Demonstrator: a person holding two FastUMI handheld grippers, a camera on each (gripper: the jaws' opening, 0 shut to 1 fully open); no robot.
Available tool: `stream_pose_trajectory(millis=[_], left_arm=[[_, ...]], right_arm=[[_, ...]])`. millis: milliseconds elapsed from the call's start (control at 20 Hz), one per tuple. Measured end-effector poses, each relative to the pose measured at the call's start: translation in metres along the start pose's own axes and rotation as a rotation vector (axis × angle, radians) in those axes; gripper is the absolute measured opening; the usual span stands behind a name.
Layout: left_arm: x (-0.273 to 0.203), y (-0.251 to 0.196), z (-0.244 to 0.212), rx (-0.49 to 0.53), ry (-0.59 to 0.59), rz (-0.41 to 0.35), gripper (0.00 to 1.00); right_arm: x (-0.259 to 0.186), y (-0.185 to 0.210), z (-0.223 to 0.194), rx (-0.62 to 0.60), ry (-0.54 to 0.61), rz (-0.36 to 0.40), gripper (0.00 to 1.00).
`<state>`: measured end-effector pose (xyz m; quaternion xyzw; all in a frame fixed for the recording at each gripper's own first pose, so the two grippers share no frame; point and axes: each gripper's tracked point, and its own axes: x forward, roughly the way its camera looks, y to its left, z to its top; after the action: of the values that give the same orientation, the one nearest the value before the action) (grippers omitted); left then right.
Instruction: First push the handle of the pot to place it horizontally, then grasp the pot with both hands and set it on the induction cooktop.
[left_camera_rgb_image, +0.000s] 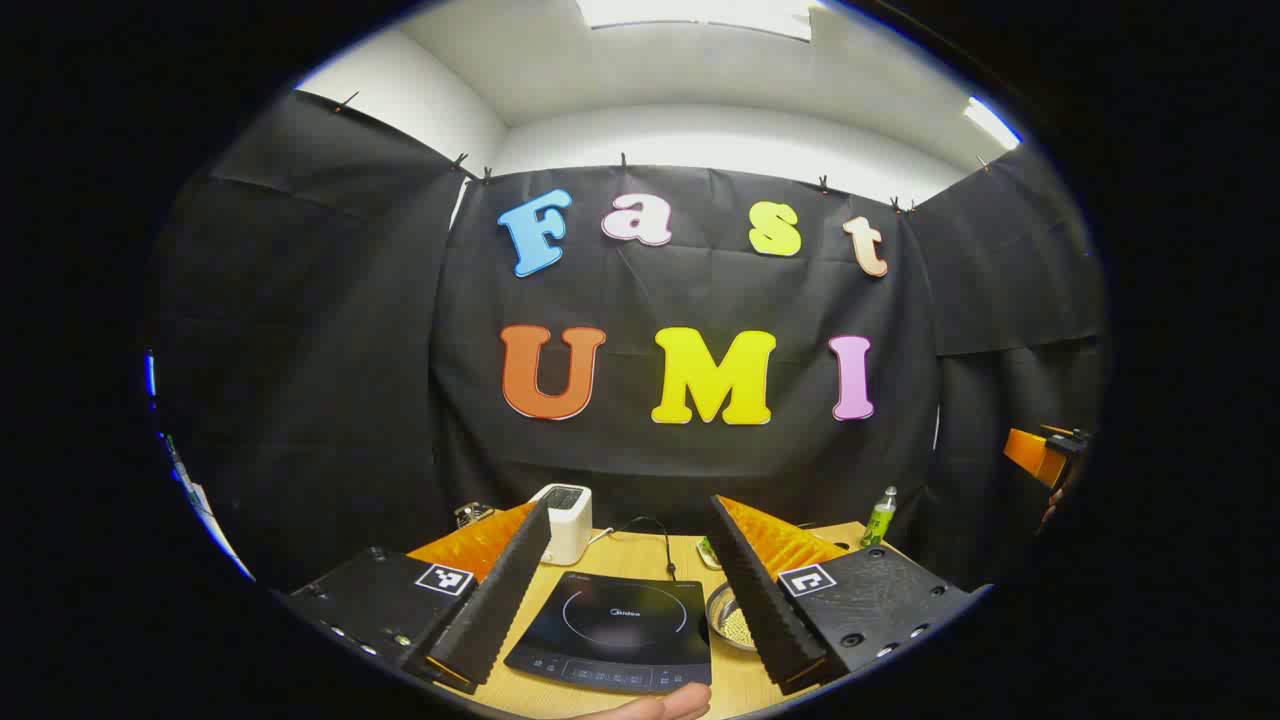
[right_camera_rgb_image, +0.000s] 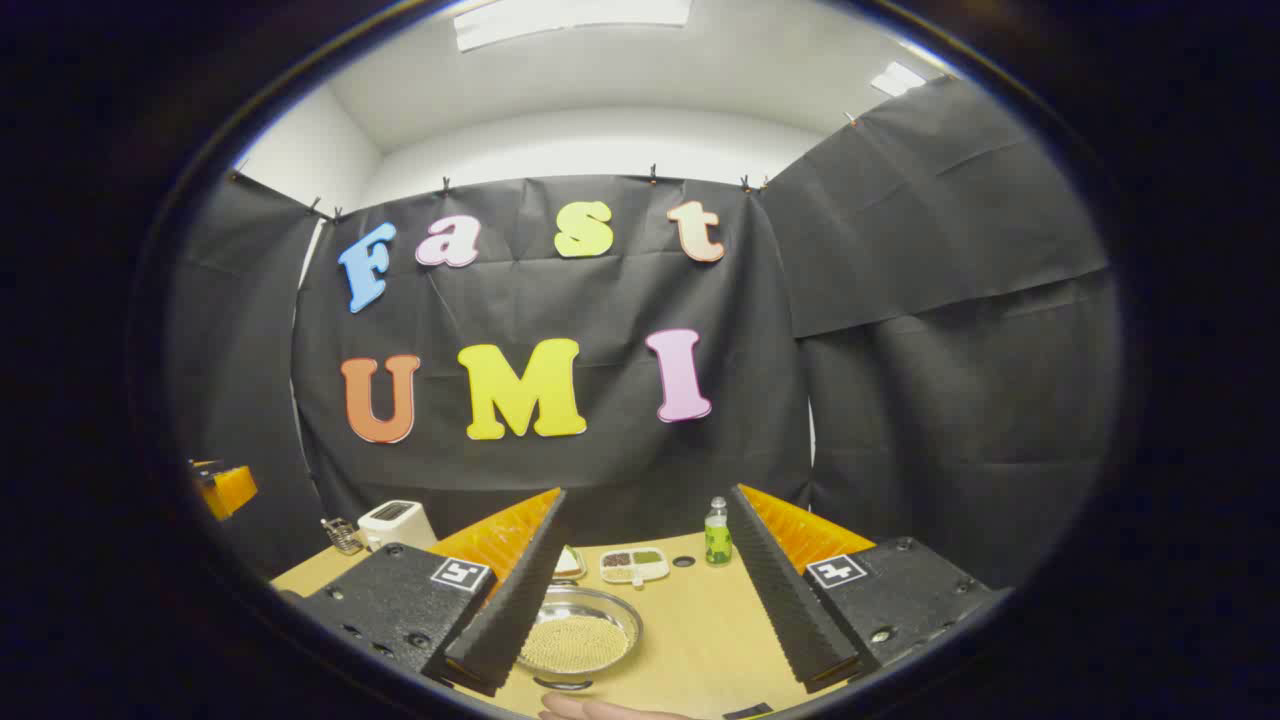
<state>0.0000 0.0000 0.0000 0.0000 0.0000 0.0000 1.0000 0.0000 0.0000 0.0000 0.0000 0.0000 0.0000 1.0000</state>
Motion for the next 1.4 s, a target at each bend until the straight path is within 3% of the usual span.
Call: stream_pose_trajectory(millis=[500, 1050, 1350, 1400], left_arm=[[-0.005, 0.004, 0.010, 0.009, -0.031, 0.011, 0.95], [-0.003, 0.008, 0.002, -0.005, -0.013, -0.005, 0.95], [-0.006, 0.007, 0.001, -0.010, -0.017, -0.006, 0.95], [-0.007, 0.006, 0.002, -0.006, -0.018, -0.011, 0.95]], right_arm=[[0.001, -0.011, -0.007, 0.001, 0.013, 0.000, 0.95], [0.010, 0.001, -0.035, 0.014, 0.083, 0.064, 1.00], [0.022, 0.015, -0.066, 0.040, 0.167, 0.095, 0.85], [0.025, 0.017, -0.074, 0.041, 0.191, 0.094, 0.77]])
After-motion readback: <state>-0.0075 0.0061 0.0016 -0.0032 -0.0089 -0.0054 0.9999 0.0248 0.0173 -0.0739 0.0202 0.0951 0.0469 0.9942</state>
